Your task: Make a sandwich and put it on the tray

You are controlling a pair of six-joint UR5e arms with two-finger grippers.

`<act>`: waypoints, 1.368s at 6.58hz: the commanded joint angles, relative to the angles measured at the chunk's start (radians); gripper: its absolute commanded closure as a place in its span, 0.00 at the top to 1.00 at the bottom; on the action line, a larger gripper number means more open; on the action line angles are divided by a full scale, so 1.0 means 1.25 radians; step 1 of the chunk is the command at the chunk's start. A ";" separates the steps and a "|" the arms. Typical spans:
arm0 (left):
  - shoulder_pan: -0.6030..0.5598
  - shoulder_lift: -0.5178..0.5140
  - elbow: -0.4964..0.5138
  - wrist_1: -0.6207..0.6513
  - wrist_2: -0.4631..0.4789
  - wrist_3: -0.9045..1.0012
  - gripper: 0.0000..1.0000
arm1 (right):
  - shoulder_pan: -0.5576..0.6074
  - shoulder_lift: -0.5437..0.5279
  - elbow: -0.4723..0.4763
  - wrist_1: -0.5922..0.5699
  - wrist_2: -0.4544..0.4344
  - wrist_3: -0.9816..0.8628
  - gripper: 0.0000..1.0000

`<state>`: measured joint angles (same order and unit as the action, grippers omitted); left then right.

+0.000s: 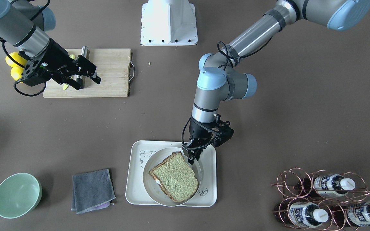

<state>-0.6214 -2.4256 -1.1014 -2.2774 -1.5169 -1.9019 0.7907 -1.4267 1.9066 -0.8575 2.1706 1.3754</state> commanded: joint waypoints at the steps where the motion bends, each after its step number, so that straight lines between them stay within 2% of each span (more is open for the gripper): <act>1: -0.026 0.017 -0.044 0.006 -0.034 0.030 0.86 | 0.003 0.000 0.004 0.000 0.004 0.000 0.99; 3: -0.066 0.125 -0.166 0.014 -0.137 0.046 0.87 | 0.008 0.000 0.005 0.000 0.006 0.000 0.99; 4: -0.081 0.194 -0.274 0.068 -0.185 0.055 0.91 | 0.014 -0.002 0.005 -0.001 0.007 -0.001 0.99; 5: -0.083 0.272 -0.433 0.172 -0.185 0.156 0.97 | 0.035 -0.007 0.000 -0.006 0.010 -0.002 0.99; 6: -0.085 0.375 -0.573 0.249 -0.183 0.259 0.97 | 0.065 -0.017 -0.008 -0.019 0.010 -0.058 1.00; 7: -0.088 0.465 -0.642 0.255 -0.182 0.352 0.97 | 0.097 -0.051 -0.012 -0.068 0.010 -0.187 1.00; 8: -0.134 0.524 -0.673 0.255 -0.187 0.460 0.97 | 0.139 -0.073 -0.012 -0.125 0.007 -0.311 1.00; 9: -0.205 0.590 -0.693 0.256 -0.195 0.643 0.97 | 0.195 -0.098 -0.013 -0.203 0.009 -0.476 1.00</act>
<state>-0.7963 -1.7843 -1.9250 -1.9625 -1.7513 -1.3186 0.9635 -1.5143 1.8918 -1.0134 2.1811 0.9918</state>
